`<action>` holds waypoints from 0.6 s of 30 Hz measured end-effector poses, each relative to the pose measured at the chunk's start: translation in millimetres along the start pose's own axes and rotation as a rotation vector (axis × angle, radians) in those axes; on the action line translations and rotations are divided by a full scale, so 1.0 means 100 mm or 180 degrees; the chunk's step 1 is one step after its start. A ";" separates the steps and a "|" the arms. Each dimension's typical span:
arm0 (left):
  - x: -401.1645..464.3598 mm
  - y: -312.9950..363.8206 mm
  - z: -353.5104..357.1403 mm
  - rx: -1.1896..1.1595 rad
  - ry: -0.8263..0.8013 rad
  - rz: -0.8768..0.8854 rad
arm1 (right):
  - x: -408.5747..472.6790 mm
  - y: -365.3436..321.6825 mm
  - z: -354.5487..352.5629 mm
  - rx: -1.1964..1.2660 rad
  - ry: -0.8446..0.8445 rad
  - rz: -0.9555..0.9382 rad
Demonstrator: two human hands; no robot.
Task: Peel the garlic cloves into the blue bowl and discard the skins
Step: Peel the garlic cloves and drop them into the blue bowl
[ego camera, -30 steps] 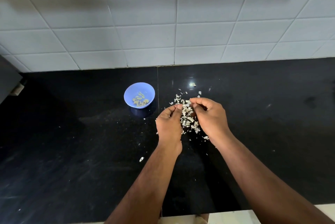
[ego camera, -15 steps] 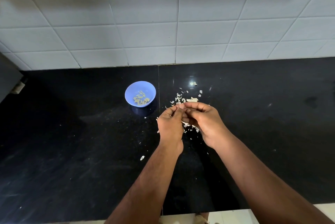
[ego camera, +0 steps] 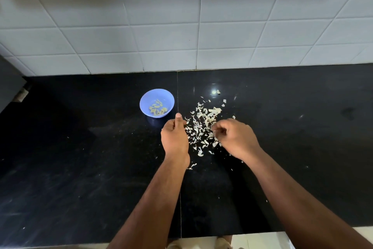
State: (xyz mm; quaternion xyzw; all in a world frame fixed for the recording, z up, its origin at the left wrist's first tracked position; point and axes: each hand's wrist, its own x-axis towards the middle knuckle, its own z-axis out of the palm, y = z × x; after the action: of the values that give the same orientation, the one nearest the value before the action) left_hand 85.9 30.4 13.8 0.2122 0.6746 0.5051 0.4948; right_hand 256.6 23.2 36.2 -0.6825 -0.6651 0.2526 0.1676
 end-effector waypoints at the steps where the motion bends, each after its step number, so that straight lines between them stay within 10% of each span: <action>1: 0.01 -0.02 0.00 0.0079 0.0020 0.0061 | -0.01 -0.03 0.04 -0.0201 -0.0014 -0.0112; 10: 0.00 -0.06 -0.08 0.0165 0.0029 0.0056 | -0.04 -0.09 0.30 -0.0990 -0.0022 -0.0268; 18: -0.23 0.01 -0.01 0.0143 -0.0978 -0.0047 | -0.06 -0.32 0.09 0.1931 0.0069 0.0099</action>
State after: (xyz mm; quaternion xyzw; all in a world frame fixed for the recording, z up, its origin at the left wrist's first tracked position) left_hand 94.0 12.2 24.7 0.2930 0.6036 0.4478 0.5910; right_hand 225.3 18.4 47.2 -0.6141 -0.5469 0.4349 0.3669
